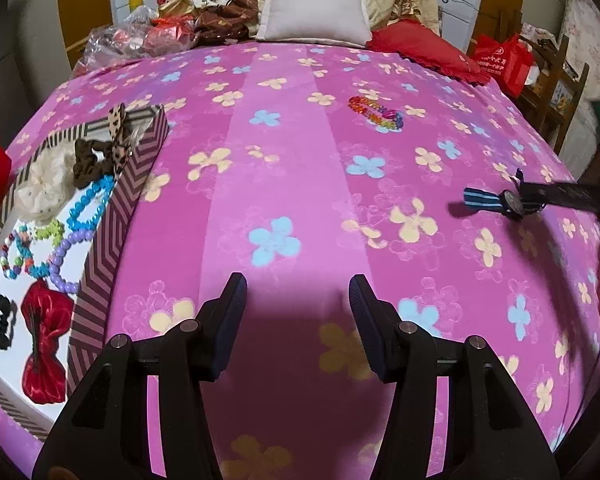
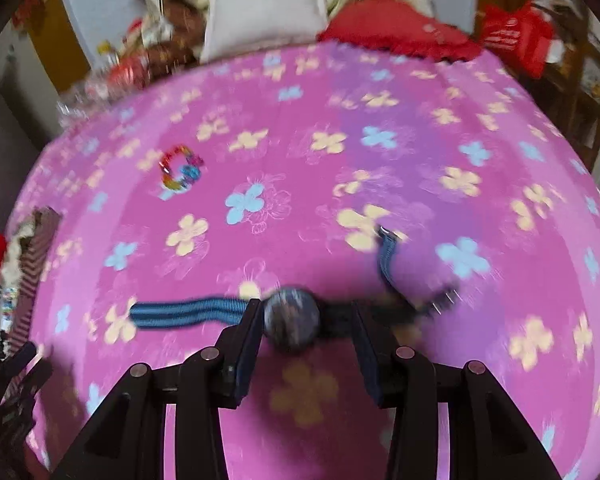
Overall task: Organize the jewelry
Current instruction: 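Grasp the blue-striped watch by its face with the right tool, then grasp the rainbow bead bracelet with the left tool while the right holds the watch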
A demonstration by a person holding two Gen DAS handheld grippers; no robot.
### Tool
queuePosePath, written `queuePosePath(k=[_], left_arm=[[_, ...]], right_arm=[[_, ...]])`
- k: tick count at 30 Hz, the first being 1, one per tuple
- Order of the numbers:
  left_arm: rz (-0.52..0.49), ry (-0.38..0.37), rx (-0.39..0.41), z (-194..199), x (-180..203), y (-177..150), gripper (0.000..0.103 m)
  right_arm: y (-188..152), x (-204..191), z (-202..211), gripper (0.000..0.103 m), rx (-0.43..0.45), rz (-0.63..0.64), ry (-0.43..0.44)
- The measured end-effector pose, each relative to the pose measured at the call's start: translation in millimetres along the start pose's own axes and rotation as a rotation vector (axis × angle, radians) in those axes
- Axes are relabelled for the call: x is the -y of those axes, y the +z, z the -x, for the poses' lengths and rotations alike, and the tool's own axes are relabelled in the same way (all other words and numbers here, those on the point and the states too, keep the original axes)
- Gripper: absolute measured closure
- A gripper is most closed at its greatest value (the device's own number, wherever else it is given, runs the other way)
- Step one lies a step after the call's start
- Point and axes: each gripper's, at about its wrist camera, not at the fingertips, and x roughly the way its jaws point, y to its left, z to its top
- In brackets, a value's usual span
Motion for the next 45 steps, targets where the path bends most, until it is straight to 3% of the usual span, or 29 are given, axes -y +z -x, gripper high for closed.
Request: queuePosePath(k=[4, 9, 15, 22, 24, 26, 27, 31, 33, 39, 45], left_arm=[[0.014, -0.038, -0.046, -1.8, 11.6, 19.2, 0.05], [0.009, -0.064, -0.111, -28.8, 35.6, 71.0, 0.05], [0.034, -0.093, -0.173, -103.7, 67.1, 146.8, 0.05], [0.051, -0.119, -0.214, -165.2, 86.4, 186.9, 0.051], [0.059, -0.121, -0.197, -170.9, 87.0, 193.2, 0.057], [0.09, -0.132, -0.206, -176.0, 82.8, 197.9, 0.095], [0.117, -0.16, -0.214, -176.6, 79.2, 198.5, 0.095], [0.083, -0.107, -0.209, -164.3, 77.7, 185.2, 0.095], [0.079, -0.116, -0.222, -155.1, 72.0, 172.7, 0.095], [0.016, -0.131, -0.257, -108.0, 47.8, 112.8, 0.095], [0.005, -0.119, -0.223, -59.4, 29.1, 60.0, 0.095]], right_arm=[[-27.4, 13.8, 13.7, 0.058, 0.048, -0.039, 0.045], [-43.2, 21.5, 13.9, 0.058, 0.093, -0.034, 0.048], [-40.7, 23.4, 13.7, 0.058, 0.107, -0.003, 0.109], [-37.0, 25.6, 19.5, 0.058, 0.148, 0.035, 0.07], [-35.8, 27.6, 19.0, 0.058, 0.147, 0.03, 0.076], [-35.3, 29.2, 17.3, 0.058, 0.144, 0.028, 0.077], [-35.3, 29.4, 15.2, 0.058, 0.14, 0.03, 0.07], [-35.1, 32.6, 7.9, 0.058, 0.115, 0.017, 0.065], [-35.0, 34.5, 5.8, 0.058, 0.109, 0.008, 0.069], [-36.9, 34.7, -5.2, 0.058, 0.062, -0.021, 0.111], [-38.0, 35.2, -8.8, 0.057, 0.045, -0.057, 0.161]])
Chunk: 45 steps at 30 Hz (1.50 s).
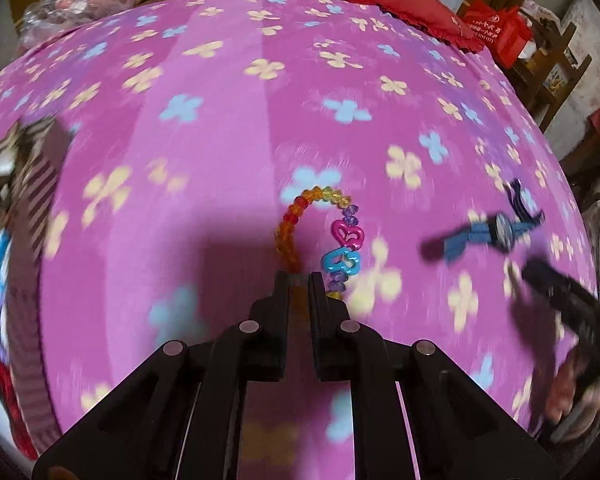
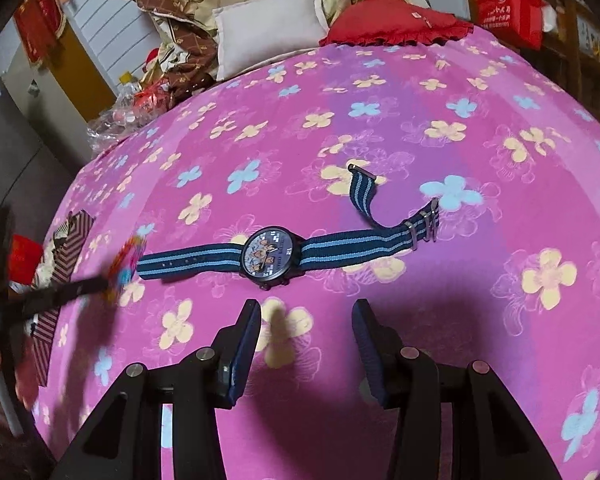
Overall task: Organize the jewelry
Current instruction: 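Grasp the rainbow bead bracelet with the left tool while the right holds the watch, then carry the rainbow bracelet and watch over the white tray with both tools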
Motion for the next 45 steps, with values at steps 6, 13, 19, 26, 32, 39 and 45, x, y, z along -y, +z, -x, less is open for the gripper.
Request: queuePosePath(k=[6, 13, 19, 26, 32, 39, 45], left_arm=[[0.005, -0.028, 0.033, 20.0, -4.8, -33.7, 0.095], [0.016, -0.079, 0.077, 22.8, -15.1, -19.7, 0.075], [0.067, -0.097, 0.068, 4.4, -23.1, 2.2, 0.073], [0.043, -0.094, 0.064, -16.0, -10.7, 20.5, 0.073], [-0.018, -0.032, 0.104, -19.0, 3.8, 16.1, 0.073], [-0.067, -0.005, 0.123, -11.7, 24.0, 2.8, 0.095], [-0.05, -0.054, 0.218, 44.9, 19.0, -15.8, 0.095]], right_arm=[[-2.3, 6.9, 1.7, 0.055, 0.015, -0.06, 0.051], [20.0, 12.2, -9.8, 0.055, -0.047, -0.156, 0.083], [58.5, -20.5, -42.9, 0.054, -0.115, -0.076, -0.044], [69.4, -53.2, -62.2, 0.044, -0.122, 0.006, -0.114], [42.5, -64.2, -54.5, 0.044, -0.123, 0.082, -0.198], [30.1, -81.3, -53.7, 0.058, -0.074, 0.142, -0.255], [27.4, -78.6, -39.0, 0.058, -0.047, 0.087, -0.195]])
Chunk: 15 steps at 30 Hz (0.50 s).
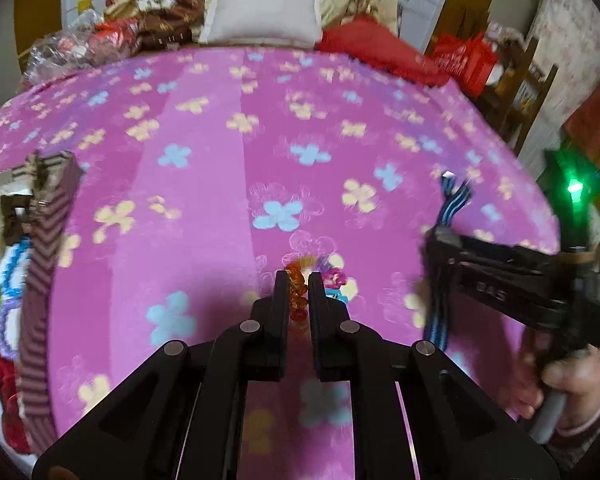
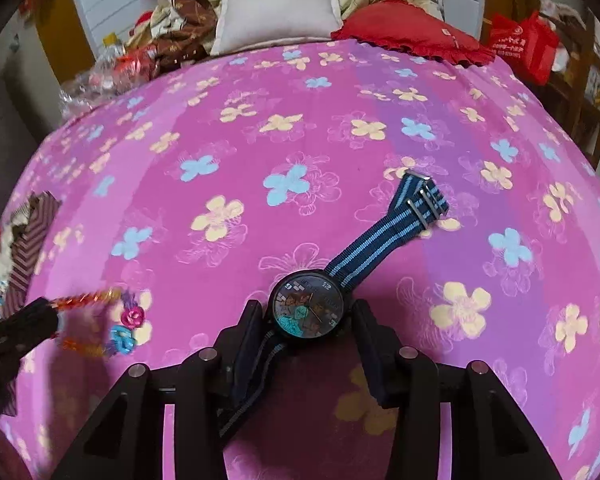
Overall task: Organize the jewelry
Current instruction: 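Carry the rainbow bracelet and watch over the white tray with both tools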
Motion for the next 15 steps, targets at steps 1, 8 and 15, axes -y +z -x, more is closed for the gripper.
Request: queuePosePath(k=[1, 8, 15], left_arm=[[0.002, -0.003, 0.013, 8.5, -1.0, -0.7, 0.095], [0.043, -0.028, 0.12, 72.3, -23.2, -11.4, 0.095], [0.143, 0.015, 0.194, 118.8, -74.0, -24.9, 0.095]], right_arm=[[-0.5, -0.6, 5.1, 0.058, 0.008, -0.006, 0.012], [-2.0, -25.4, 47.2, 0.058, 0.067, 0.021, 0.064], [-7.0, -82.5, 73.0, 0.058, 0.087, 0.118, 0.131]])
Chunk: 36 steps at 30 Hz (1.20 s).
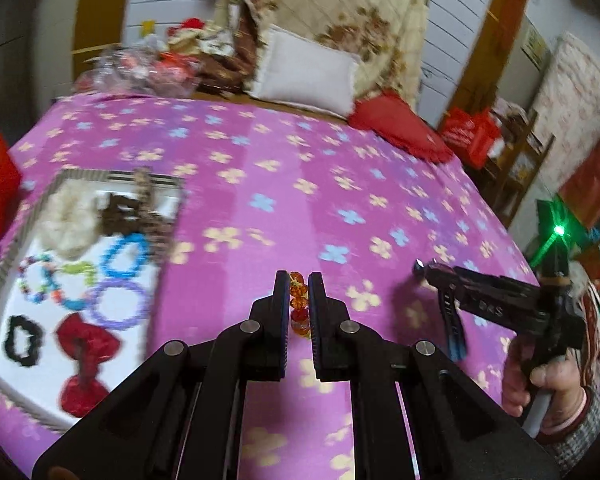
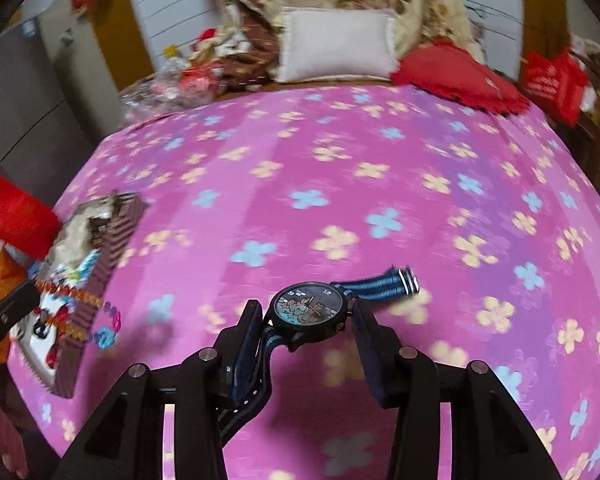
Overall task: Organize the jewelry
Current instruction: 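Carry the rainbow bracelet and watch over the white tray with both tools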
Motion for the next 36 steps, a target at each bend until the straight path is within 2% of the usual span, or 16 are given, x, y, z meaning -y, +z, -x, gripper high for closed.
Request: queuePosePath(k=[5, 16, 24, 26, 32, 36], left_arm=[[0.064, 0.074, 0.049, 23.5, -45.2, 2.1, 0.095], [0.239, 0.173, 0.115, 55.9, -145.9, -2.4, 0.095], [0.394, 0.24, 0.041, 32.7, -225.1, -19.3, 0.095], [0.446, 0.231, 0.024, 28.7, -243.1, -24.4, 0.095], [0.509, 0.191, 0.019, 24.2, -263.9, -29.6, 0.095], [0.513, 0.207, 0.008, 19.7, -267.2, -29.2, 0.095]], right_arm=[[4.2, -51.7, 6.1, 0.058, 0.003, 0.076, 0.062], [15.2, -178.9, 5.9, 0.058, -0.007, 0.252, 0.198], [21.7, -256.9, -10.7, 0.058, -0.021, 0.349, 0.258], [27.8, -274.3, -14.1, 0.058, -0.017, 0.365, 0.267], [55.2, -327.6, -35.5, 0.058, 0.001, 0.417, 0.253], [78.1, -355.6, -62.0, 0.058, 0.018, 0.427, 0.21]])
